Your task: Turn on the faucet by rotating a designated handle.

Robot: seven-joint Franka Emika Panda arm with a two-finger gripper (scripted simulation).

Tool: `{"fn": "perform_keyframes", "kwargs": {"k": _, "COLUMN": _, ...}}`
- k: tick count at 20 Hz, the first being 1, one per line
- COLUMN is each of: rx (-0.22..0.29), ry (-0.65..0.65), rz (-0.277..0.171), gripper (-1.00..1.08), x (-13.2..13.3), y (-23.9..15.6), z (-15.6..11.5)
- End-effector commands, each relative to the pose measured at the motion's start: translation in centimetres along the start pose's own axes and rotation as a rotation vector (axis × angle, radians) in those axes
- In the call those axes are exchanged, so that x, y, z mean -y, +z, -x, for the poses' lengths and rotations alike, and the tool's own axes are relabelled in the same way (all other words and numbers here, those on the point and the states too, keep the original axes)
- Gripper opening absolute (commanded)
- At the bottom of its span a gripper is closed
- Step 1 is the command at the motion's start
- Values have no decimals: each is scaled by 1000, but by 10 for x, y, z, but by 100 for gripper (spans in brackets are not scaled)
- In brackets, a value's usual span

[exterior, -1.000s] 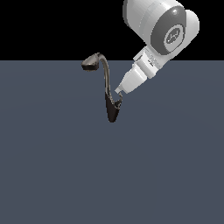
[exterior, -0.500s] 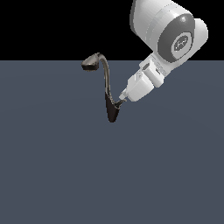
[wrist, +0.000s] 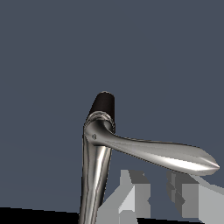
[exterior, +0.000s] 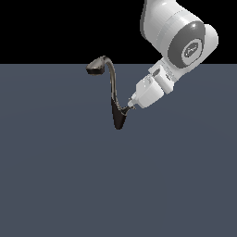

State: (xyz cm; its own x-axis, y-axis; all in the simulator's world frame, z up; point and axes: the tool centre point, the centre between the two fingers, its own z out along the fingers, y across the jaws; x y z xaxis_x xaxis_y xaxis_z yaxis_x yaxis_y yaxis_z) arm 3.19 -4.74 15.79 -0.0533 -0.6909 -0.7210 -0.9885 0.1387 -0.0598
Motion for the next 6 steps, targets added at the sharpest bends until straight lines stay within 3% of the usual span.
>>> {"fn": "perform_keyframes", "kwargs": {"k": 1, "rx": -20, "ry": 60, "rz": 6, "gripper": -100, "x": -10, "y": 1, "z": -48}}
{"fn": "perform_keyframes", "kwargs": {"k": 6, "rx": -23, "ry": 71, "rz": 8, "gripper": -100, "x": -9, "y": 1, "z": -69}}
